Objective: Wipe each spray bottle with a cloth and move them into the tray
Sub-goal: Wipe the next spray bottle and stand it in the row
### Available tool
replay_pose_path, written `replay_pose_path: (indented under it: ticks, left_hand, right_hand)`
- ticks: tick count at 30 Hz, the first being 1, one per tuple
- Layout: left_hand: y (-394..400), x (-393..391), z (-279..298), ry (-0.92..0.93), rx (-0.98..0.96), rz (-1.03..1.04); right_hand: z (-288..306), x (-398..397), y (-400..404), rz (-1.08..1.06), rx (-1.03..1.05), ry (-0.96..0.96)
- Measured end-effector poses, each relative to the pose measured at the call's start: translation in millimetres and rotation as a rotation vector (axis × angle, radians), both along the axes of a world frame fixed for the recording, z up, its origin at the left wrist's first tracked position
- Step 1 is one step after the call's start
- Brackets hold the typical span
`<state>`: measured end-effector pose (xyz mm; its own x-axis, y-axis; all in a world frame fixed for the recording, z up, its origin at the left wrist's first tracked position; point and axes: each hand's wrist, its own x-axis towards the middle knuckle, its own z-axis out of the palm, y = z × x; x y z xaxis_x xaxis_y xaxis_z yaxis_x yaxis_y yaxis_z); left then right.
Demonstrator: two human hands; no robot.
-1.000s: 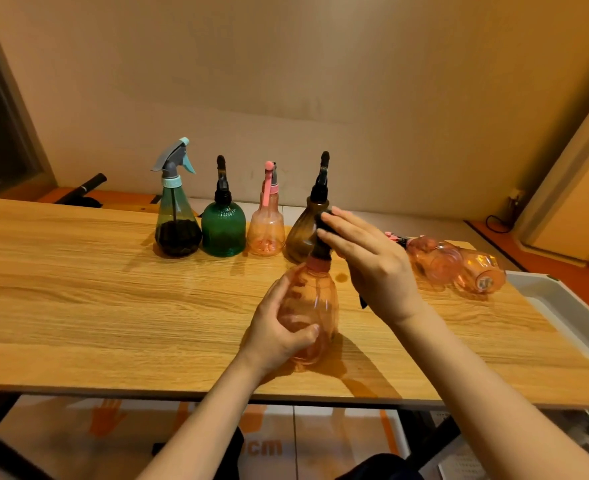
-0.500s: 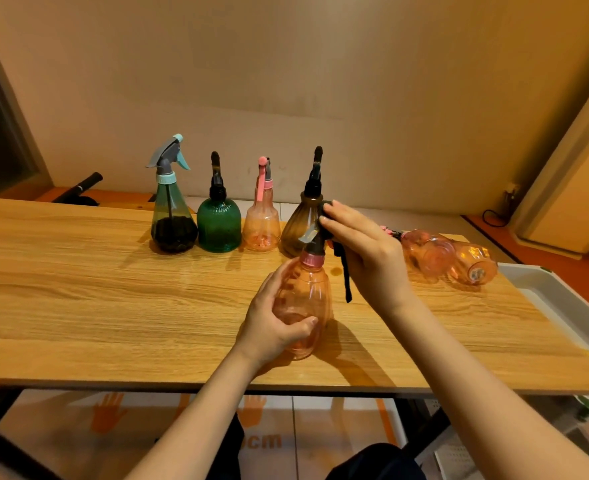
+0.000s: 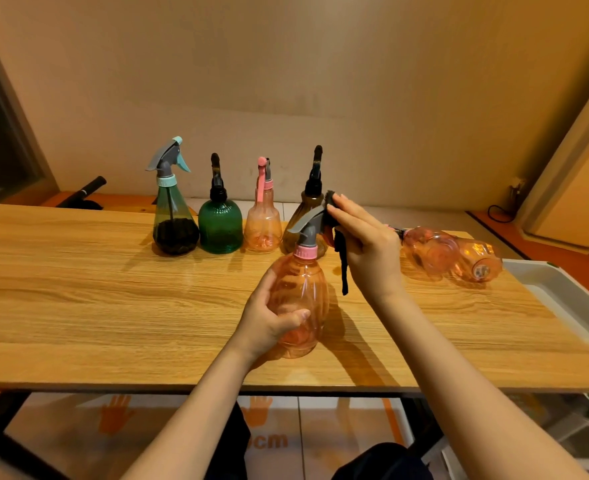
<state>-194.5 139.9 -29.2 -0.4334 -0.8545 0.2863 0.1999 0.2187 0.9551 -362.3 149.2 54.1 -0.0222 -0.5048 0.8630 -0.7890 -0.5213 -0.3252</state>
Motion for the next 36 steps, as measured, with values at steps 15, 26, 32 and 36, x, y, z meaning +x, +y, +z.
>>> replay_pose_path:
  ticks: [15, 26, 32, 36]
  left_hand:
    - [-27.8, 22.7, 3.6, -0.050, 0.214, -0.183]
    - [-29.0, 24.1, 13.6, -0.154, 0.146, -0.083]
    - [-33.6, 25.8, 16.0, -0.171, 0.130, -0.134]
    - [-37.2, 30.0, 22.5, -0.239, 0.100, -0.113]
  right_hand:
    - [-32.5, 5.1, 7.8, 0.009, 0.008, -0.162]
    - [-45.7, 11.6, 5.7, 0.074, 0.085, -0.275]
    - [-37.7, -1.7, 6.8, 0.050, 0.049, -0.386]
    - [-26.3, 2.8, 2.9, 0.098, 0.134, -0.439]
